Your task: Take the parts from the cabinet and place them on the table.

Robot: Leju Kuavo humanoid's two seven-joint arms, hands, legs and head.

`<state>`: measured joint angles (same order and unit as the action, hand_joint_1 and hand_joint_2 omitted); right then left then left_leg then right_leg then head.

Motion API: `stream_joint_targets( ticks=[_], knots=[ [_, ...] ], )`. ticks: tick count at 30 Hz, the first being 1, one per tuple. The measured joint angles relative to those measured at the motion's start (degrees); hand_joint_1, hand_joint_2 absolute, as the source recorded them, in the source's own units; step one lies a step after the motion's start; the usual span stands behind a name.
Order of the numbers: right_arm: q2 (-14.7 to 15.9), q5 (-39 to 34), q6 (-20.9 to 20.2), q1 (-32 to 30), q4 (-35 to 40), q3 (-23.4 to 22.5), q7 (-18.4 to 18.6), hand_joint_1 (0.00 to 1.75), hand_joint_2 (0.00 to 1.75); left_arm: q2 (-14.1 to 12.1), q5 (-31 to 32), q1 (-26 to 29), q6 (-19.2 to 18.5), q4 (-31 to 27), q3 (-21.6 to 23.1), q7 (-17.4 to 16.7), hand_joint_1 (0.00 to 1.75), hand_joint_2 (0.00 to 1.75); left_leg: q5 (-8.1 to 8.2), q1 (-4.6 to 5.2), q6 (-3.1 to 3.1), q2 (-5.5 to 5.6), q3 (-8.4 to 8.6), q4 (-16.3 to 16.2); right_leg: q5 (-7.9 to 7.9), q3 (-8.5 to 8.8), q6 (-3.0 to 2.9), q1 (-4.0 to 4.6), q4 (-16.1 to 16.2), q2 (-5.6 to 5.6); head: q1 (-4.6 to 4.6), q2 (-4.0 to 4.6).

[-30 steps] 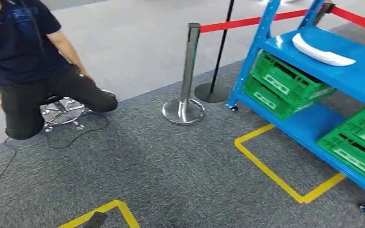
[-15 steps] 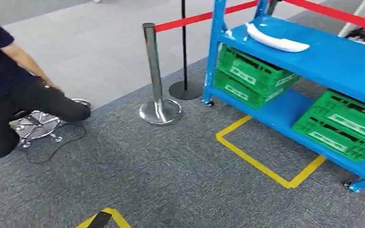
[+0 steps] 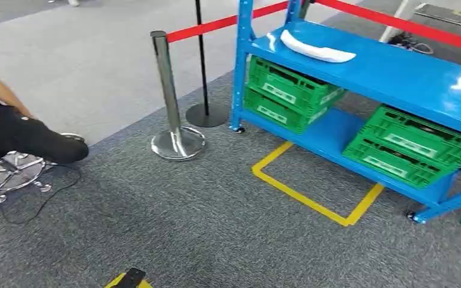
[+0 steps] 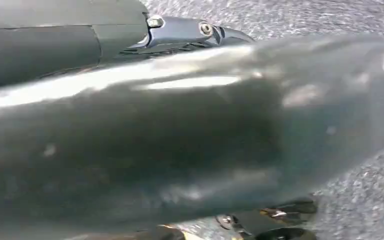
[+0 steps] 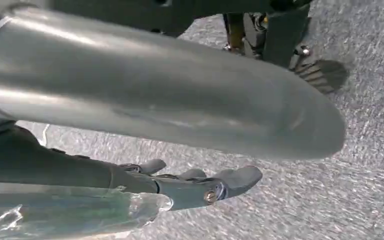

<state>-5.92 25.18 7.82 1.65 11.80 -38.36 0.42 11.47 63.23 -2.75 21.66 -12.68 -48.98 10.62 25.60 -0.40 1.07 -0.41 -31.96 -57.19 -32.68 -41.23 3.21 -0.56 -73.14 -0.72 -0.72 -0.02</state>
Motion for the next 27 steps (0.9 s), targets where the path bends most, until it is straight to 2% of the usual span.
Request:
stream_joint_targets(
  ticks=[1,2,3,4,5,6,7,8,10,11,12,13,15,16,17,18,20,21,22,23,24,25,26,27],
  knots=[
    [0.0,0.0,0.0,-0.02,0.0,0.0,0.0,0.0,0.0,-0.07,0.76,0.17,-0.15,0.02,0.41,-0.02,0.0,0.0,0.03,0.12,0.05,-0.57,-0.03,-0.01,-0.79,-1.2,0.0,0.01,-2.8,0.19,0.04,0.0],
    [0.0,0.02,-0.13,-0.16,0.0,-0.02,0.0,0.0,0.0,-0.07,1.69,0.26,-0.2,0.02,0.85,-0.02,0.0,0.0,0.04,0.17,0.06,-1.03,-0.02,-0.01,-0.24,-1.06,-0.05,0.03,-2.83,0.22,0.02,0.0],
    [0.0,0.13,-0.31,-0.36,0.0,-0.04,0.02,0.0,0.0,-0.07,2.84,0.3,-0.33,0.02,1.4,-0.02,0.0,0.0,0.07,0.2,0.08,-1.44,0.0,-0.02,1.42,0.45,-0.16,0.06,-0.4,0.26,0.0,0.0],
    [0.0,0.28,-0.48,-0.47,0.0,-0.04,0.07,0.0,0.0,-0.07,4.07,0.36,-0.39,0.04,2.21,-0.02,0.0,0.0,0.11,0.21,0.05,-1.77,0.09,-0.02,3.73,3.06,-0.36,0.07,4.25,0.51,0.0,0.0],
    [0.0,0.42,-0.65,-0.45,0.0,-0.04,0.26,0.0,0.0,-0.07,4.7,0.4,-0.57,0.07,3.01,-0.13,0.0,0.0,0.19,0.21,-0.07,-2.15,0.23,-0.02,5.91,6.16,-0.55,0.12,9.71,1.33,0.0,0.0],
    [0.0,0.59,-0.81,-0.34,0.0,-0.04,0.37,0.0,0.0,-0.07,4.83,0.44,-0.66,0.09,3.59,-0.5,0.0,0.0,0.28,0.3,-0.28,-2.55,0.39,-0.02,6.27,8.42,-0.68,0.34,13.91,3.72,0.0,0.0],
    [0.0,0.79,-0.98,-0.07,0.0,-0.04,0.39,0.0,0.0,-0.13,5.05,0.54,-0.66,0.11,3.87,-0.99,0.0,0.0,0.51,0.68,-0.72,-2.88,0.33,-0.3,6.04,8.63,-1.02,0.73,14.5,3.86,0.07,0.0],
    [0.0,0.98,-1.05,0.02,0.0,-0.04,0.39,0.0,0.0,-0.2,5.07,0.57,-0.63,0.11,4.04,-1.36,0.0,0.0,0.38,0.65,-1.03,-3.12,0.34,-0.26,6.14,8.65,-1.25,0.79,14.44,3.12,0.18,0.0],
    [0.0,1.33,-1.14,-0.18,0.0,-0.04,0.39,0.0,0.0,-0.26,4.52,0.62,-0.42,0.13,4.35,-2.19,0.0,0.0,0.23,0.41,-1.56,-3.9,0.52,0.07,6.2,7.99,-1.78,1.06,14.35,2.36,0.11,0.0],
    [0.0,1.4,-1.14,-0.24,0.0,-0.04,0.39,0.0,0.0,-0.33,4.07,0.59,-0.37,0.13,4.41,-2.6,0.0,0.0,0.56,0.43,-2.06,-3.93,0.51,-0.03,6.57,8.81,-2.32,0.75,14.86,1.89,0.02,0.0],
    [0.0,1.55,-1.11,-0.3,0.0,-0.04,0.5,0.0,0.0,-0.42,3.95,0.56,-0.37,0.13,4.41,-2.91,0.0,0.0,1.38,0.3,-2.51,-2.19,0.21,-0.99,6.73,8.8,-2.53,0.52,15.04,1.57,0.2,0.0],
    [0.0,1.75,-1.09,-0.2,0.0,-0.04,0.5,0.0,0.0,-0.44,4.04,0.56,-0.37,0.15,4.41,-3.6,0.0,0.0,3.44,0.25,-2.75,-0.87,-1.08,-3.95,6.94,8.74,-2.88,0.42,15.04,1.18,0.31,0.0],
    [0.0,1.84,-1.03,0.12,0.0,-0.04,0.05,0.0,0.0,-0.48,4.78,0.8,-0.41,0.17,4.57,-5.04,0.0,0.0,7.66,0.18,-3.0,-0.24,-5.38,-12.9,7.04,8.52,-3.13,0.41,15.03,0.18,0.33,0.0],
    [0.0,1.84,-1.03,0.1,0.0,-0.04,-0.26,0.0,0.0,-0.52,5.24,0.88,-0.57,0.2,4.76,-5.77,0.0,0.0,8.7,0.18,-3.06,-0.07,-7.23,-16.4,7.04,8.46,-3.13,0.41,15.02,-0.38,0.31,0.0],
    [0.0,1.9,-1.05,0.09,0.0,-0.04,-0.44,0.0,0.0,-0.55,5.42,0.96,-0.72,0.28,4.92,-6.23,0.0,0.0,8.22,0.17,-3.07,-0.05,-7.94,-17.37,7.04,8.5,-3.12,0.4,15.01,-0.99,0.28,0.0],
    [0.0,1.97,-1.07,0.02,0.0,-0.04,-0.48,0.0,0.0,-0.55,5.62,0.97,-0.9,0.37,5.03,-6.6,0.0,0.0,6.41,0.16,-3.05,-0.03,-7.37,-15.85,7.04,8.57,-3.11,0.34,15.0,-1.54,0.33,0.0],
    [0.0,2.14,-1.09,0.03,0.0,-0.04,-0.29,0.0,0.0,-0.55,5.66,0.96,-1.27,0.44,5.11,-6.73,0.0,0.0,1.34,-0.07,-3.02,0.52,-3.67,-7.75,7.05,8.69,-2.9,0.14,14.96,-2.66,0.3,0.0],
    [0.0,2.45,-1.09,0.12,0.0,-0.04,0.46,0.0,0.0,-0.55,5.7,0.95,-1.36,0.44,5.18,-6.75,0.0,0.0,-0.6,-0.34,-3.1,1.9,-1.41,-3.13,7.05,8.65,-2.53,0.08,14.94,-3.21,0.31,0.0],
    [0.04,2.65,-1.09,0.24,0.0,-0.04,1.03,0.0,0.0,-0.46,5.77,0.94,-1.4,0.5,5.27,-6.78,0.0,0.0,-0.23,-0.52,-3.16,3.4,-0.17,-0.26,6.9,8.28,-2.05,0.48,14.47,-3.77,0.48,0.0],
    [0.07,3.1,-1.03,0.31,0.0,-0.02,1.66,0.0,0.0,-0.5,5.83,0.82,-1.4,0.5,5.37,-6.88,0.0,0.0,-0.08,-0.56,-2.56,3.24,-0.37,-0.2,7.01,7.98,-1.73,0.42,14.46,-4.16,0.35,0.0],
    [0.09,3.41,-1.03,0.14,0.0,-0.02,2.1,0.0,0.0,-0.52,5.92,0.76,-1.38,0.5,5.38,-6.95,0.0,0.0,-0.04,-0.39,-2.33,3.01,-0.44,-0.19,7.15,7.87,-1.41,0.27,14.72,-4.33,0.39,0.0],
    [0.09,3.65,-1.01,-0.17,0.0,0.0,2.32,0.0,0.0,-0.55,5.94,0.77,-1.35,0.5,5.4,-6.97,0.0,0.0,-0.08,-0.12,-1.83,2.73,-0.4,-0.19,7.33,7.81,-0.99,0.01,15.06,-4.68,0.39,0.0],
    [0.15,3.65,-0.98,-0.41,0.0,0.0,2.36,0.0,0.0,-0.55,5.99,0.76,-1.31,0.5,5.4,-6.97,0.0,0.0,-0.29,-0.26,-1.34,2.3,-0.32,0.06,7.33,7.4,-0.59,-0.02,15.18,-4.98,0.39,0.0],
    [0.28,3.61,-0.94,-0.52,0.0,-0.02,2.32,0.0,0.0,-0.55,5.96,0.7,-1.27,0.5,5.4,-6.97,0.0,0.0,-0.52,-0.48,-0.87,1.76,-0.22,0.37,6.85,7.33,-0.43,-0.01,14.38,-3.68,0.35,0.0]
  ],
)
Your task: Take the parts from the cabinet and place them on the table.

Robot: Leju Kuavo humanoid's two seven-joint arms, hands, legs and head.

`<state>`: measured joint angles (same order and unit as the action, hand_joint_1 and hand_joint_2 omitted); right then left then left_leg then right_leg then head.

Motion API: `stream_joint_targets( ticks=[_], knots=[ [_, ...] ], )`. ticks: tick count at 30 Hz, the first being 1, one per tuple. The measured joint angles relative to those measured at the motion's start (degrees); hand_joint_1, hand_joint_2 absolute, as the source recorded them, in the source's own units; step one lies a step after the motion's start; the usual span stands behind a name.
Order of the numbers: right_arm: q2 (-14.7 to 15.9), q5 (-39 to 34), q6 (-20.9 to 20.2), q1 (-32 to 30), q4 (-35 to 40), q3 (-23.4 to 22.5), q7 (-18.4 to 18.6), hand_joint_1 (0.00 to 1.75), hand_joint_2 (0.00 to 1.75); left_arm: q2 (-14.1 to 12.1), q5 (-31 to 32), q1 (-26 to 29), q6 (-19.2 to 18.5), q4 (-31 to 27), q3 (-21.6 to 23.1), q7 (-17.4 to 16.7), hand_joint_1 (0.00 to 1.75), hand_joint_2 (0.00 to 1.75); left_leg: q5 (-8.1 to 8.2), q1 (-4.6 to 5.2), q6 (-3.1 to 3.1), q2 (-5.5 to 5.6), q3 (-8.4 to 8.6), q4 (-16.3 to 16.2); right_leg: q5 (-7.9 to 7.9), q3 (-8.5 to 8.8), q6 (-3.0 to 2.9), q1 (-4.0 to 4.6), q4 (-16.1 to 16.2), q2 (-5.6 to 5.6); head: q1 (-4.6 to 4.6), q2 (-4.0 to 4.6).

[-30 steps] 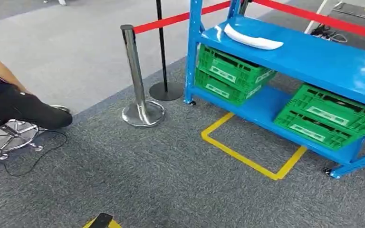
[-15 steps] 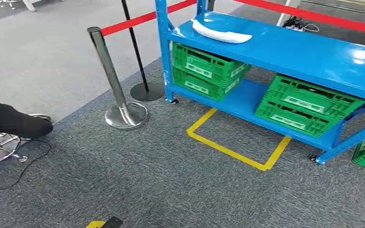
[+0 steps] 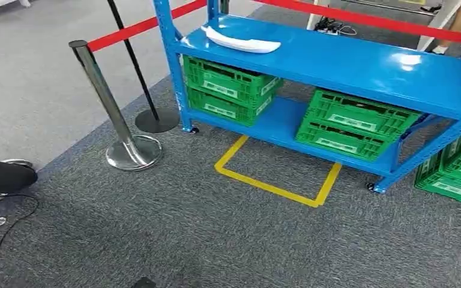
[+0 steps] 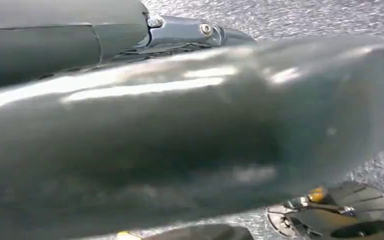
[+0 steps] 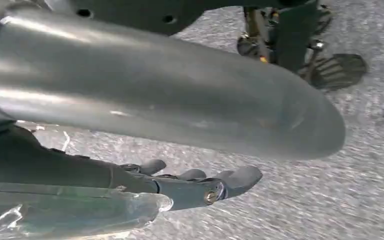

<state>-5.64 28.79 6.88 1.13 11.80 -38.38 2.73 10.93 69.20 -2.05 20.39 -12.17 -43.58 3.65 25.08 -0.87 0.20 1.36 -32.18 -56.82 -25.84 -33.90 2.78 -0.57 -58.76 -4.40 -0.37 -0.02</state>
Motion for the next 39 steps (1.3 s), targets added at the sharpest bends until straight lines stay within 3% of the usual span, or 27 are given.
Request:
stream_joint_targets(
  ticks=[1,2,3,5,6,8,9,10,11,14,15,16,17,20,21,23,25,26,27,30,31,32,33,35,36,37,39],
  knots=[
    [0.0,-0.06,0.0,0.02,0.0,0.02,-0.09,0.0,0.0,0.02,0.02,-0.01,0.13,0.0,0.02,0.04,0.0,0.0,0.07,0.04,0.38,-0.26,0.0,0.04,-1.6,-1.01,0.17,0.17,-2.13,1.96,-0.52,0.0],
    [0.0,-0.13,-0.02,0.22,0.0,0.02,-0.2,0.0,0.0,0.07,0.11,0.03,0.19,0.0,0.02,0.04,0.0,0.0,0.08,0.16,0.72,-0.8,-0.03,0.04,-4.06,-3.06,0.32,0.1,-6.4,3.01,-0.55,0.0],
    [0.0,-0.2,-0.02,0.44,0.0,0.02,-0.28,0.0,0.0,0.07,0.42,0.19,0.26,0.0,0.02,0.04,0.0,0.0,0.11,0.28,0.77,-1.41,-0.03,0.03,-6.46,-5.44,0.46,0.06,-11.51,3.53,-0.5,0.0],
    [0.0,-0.26,0.0,0.48,0.0,0.0,-0.42,0.0,0.0,0.04,0.57,0.3,0.26,0.0,0.13,0.04,0.0,0.0,0.18,0.4,0.84,-2.38,-0.03,0.01,-8.59,-8.5,0.64,0.02,-17.93,3.88,-0.48,0.0],
    [0.0,-0.26,0.0,0.32,0.0,0.0,-0.39,0.0,0.0,0.04,0.63,0.26,0.15,0.0,0.24,0.04,0.0,0.0,0.2,0.41,0.82,-2.82,0.02,0.0,-7.62,-8.3,0.65,0.02,-17.56,3.91,-0.5,0.0],
    [0.0,-0.26,-0.07,0.19,0.0,0.0,-0.26,0.0,0.0,0.07,0.85,0.23,0.09,0.0,0.57,0.04,0.0,0.0,0.37,0.39,0.63,-3.46,0.21,-0.02,-3.45,-4.33,0.55,0.01,-10.19,4.27,-0.52,0.0],
    [0.0,-0.24,-0.07,0.28,0.0,0.0,-0.13,0.0,0.0,0.11,1.01,0.23,0.09,0.0,0.68,0.0,0.0,0.0,0.5,0.36,0.43,-3.82,0.47,-0.02,-0.68,-0.54,0.41,0.01,-3.38,5.48,-0.5,0.0],
    [0.0,-0.24,-0.09,0.44,0.0,0.0,-0.04,0.0,0.0,0.11,1.16,0.24,0.09,0.0,0.74,-0.11,0.0,0.0,0.61,0.43,0.13,-4.21,0.65,-0.03,-0.76,1.25,0.4,0.17,0.27,7.4,-0.55,0.0],
    [-0.13,-0.24,-0.11,0.67,0.0,0.0,0.09,0.0,0.0,0.11,1.36,0.19,0.09,0.0,0.83,-0.18,0.0,0.0,0.71,0.85,-0.26,-4.38,0.67,-0.17,-0.73,1.17,-0.11,0.43,0.37,7.16,-0.39,0.0],
    [-0.22,-0.33,-0.17,0.67,0.0,0.0,0.15,0.0,0.0,0.24,1.79,0.11,0.13,0.0,1.22,-0.22,0.0,0.0,0.46,0.65,-1.21,-5.14,0.94,0.28,-0.63,0.87,-0.96,0.71,0.2,5.86,-0.44,0.0],
    [-0.26,-0.61,-0.18,0.65,0.0,0.0,0.09,0.0,0.0,0.31,1.88,0.09,0.2,0.0,1.42,-0.2,0.0,0.0,0.71,0.66,-1.6,-5.37,1.02,0.25,-0.34,1.64,-1.44,0.47,0.55,5.42,-0.44,0.0],
    [-0.35,-0.72,-0.17,0.62,0.0,-0.04,0.02,0.0,0.0,0.28,2.01,0.06,0.26,0.0,1.55,-0.15,0.0,0.0,1.4,0.53,-2.05,-3.85,0.8,-0.48,-0.13,1.58,-1.75,0.19,0.77,5.02,-0.33,0.0],
    [-0.35,-0.74,-0.15,0.68,0.0,-0.2,-0.07,0.0,0.0,0.33,2.1,0.03,0.37,0.0,1.62,-0.04,0.0,0.0,3.18,0.5,-2.25,-2.56,-0.3,-2.81,0.06,1.56,-2.1,0.07,0.8,4.72,-0.2,0.0],
    [-0.35,-0.46,-0.13,0.8,0.0,-0.28,-0.07,0.0,0.0,0.31,1.7,0.08,0.2,0.0,1.62,-0.07,0.0,0.0,9.08,0.49,-2.43,-1.83,-6.97,-16.44,0.09,1.31,-2.43,0.1,0.79,3.27,-0.2,0.0],
    [-0.33,-0.42,-0.13,0.78,0.0,-0.33,-0.04,0.0,0.0,0.28,1.66,0.08,0.13,0.0,1.62,-0.09,0.0,0.0,8.91,0.48,-2.39,-1.82,-7.91,-17.87,0.1,1.31,-2.43,0.1,0.78,2.72,-0.2,0.0],
    [-0.35,-0.31,-0.11,0.68,0.0,-0.39,0.0,0.0,0.0,0.22,1.64,0.01,0.13,0.0,1.62,-0.17,0.0,0.0,4.92,0.45,-2.24,-1.74,-6.21,-13.75,0.1,1.44,-2.39,0.04,0.75,1.58,-0.2,0.0],
    [-0.35,-0.26,-0.09,0.73,0.0,-0.42,0.04,0.0,0.0,0.2,1.64,-0.06,0.13,0.0,1.62,-0.22,0.0,0.0,0.17,0.27,-2.04,-0.58,-1.69,-4.44,0.1,1.61,-2.04,-0.12,0.75,0.49,-0.17,0.0],
    [-0.33,-0.24,-0.07,0.78,0.0,-0.42,0.02,0.0,0.0,0.22,1.66,-0.1,0.11,0.02,1.64,-0.24,0.0,0.0,-0.23,0.06,-2.05,1.58,-0.25,-0.89,-0.06,1.3,-1.54,0.31,0.34,-0.06,-0.02,0.0],
    [-0.33,-0.22,-0.02,0.89,0.0,-0.44,-0.02,0.0,0.0,0.24,1.66,-0.29,0.07,0.02,1.64,-0.33,0.0,0.0,0.37,-0.14,-1.74,1.44,0.06,-0.3,-0.09,0.92,-1.27,0.35,0.08,-0.47,-0.06,0.0],
    [-0.33,-0.09,-0.04,0.32,0.0,-0.46,-0.09,0.0,0.0,0.26,1.68,-0.38,0.07,0.04,1.7,-0.52,0.0,0.0,0.08,0.13,-0.55,0.69,-0.07,-0.12,0.27,0.23,-0.11,-0.1,0.72,-1.25,-0.04,0.0],
    [-0.33,-0.04,-0.04,0.23,0.0,-0.48,-0.09,0.0,0.0,0.24,1.68,-0.4,0.09,0.02,1.79,-0.57,0.0,0.0,-0.13,-0.09,-0.2,0.13,0.04,0.14,-0.21,0.24,0.06,-0.09,0.11,-0.18,-0.04,0.0],
    [-0.35,0.0,-0.02,0.32,0.0,-0.48,-0.09,0.0,0.0,0.26,1.68,-0.43,0.11,0.02,1.83,-0.57,0.0,0.0,-0.04,-0.07,0.18,-0.13,0.04,0.15,-1.85,-0.81,0.26,0.08,-2.09,1.92,-0.5,0.0],
    [-0.37,0.02,-0.09,0.52,0.0,-0.48,-0.09,0.0,0.0,0.28,1.68,-0.37,0.11,0.02,1.86,-0.57,0.0,0.0,0.01,0.0,0.43,-0.69,0.02,0.15,-4.25,-2.84,0.44,0.03,-6.29,2.97,-0.61,0.0],
    [-0.39,0.02,-0.09,0.76,0.0,-0.48,-0.09,0.0,0.0,0.26,1.68,-0.15,0.09,0.02,1.86,-0.57,0.0,0.0,0.1,0.23,0.59,-1.85,0.02,0.12,-7.91,-6.97,0.69,-0.05,-14.88,3.74,-0.55,0.0],
    [-0.39,0.04,-0.09,0.7,0.0,-0.48,-0.09,0.0,0.0,0.24,1.68,-0.13,0.09,0.04,1.86,-0.57,0.0,0.0,0.12,0.3,0.62,-2.32,0.03,0.11,-8.24,-8.01,0.8,-0.07,-17.05,3.88,-0.5,0.0],
    [-0.39,0.04,-0.09,0.56,0.0,-0.48,-0.09,0.0,0.0,0.24,1.68,-0.14,0.11,0.04,1.86,-0.57,0.0,0.0,0.14,0.31,0.61,-2.66,0.07,0.11,-7.23,-7.6,0.83,-0.06,-16.32,3.92,-0.52,0.0],
    [-0.39,0.07,-0.09,0.47,0.0,-0.52,-0.09,0.0,0.0,0.28,1.68,-0.19,0.04,0.02,1.88,-0.57,0.0,0.0,0.26,0.27,0.42,-3.15,0.28,0.08,-2.73,-3.09,0.64,-0.07,-7.95,4.21,-0.52,0.0]
  ],
)
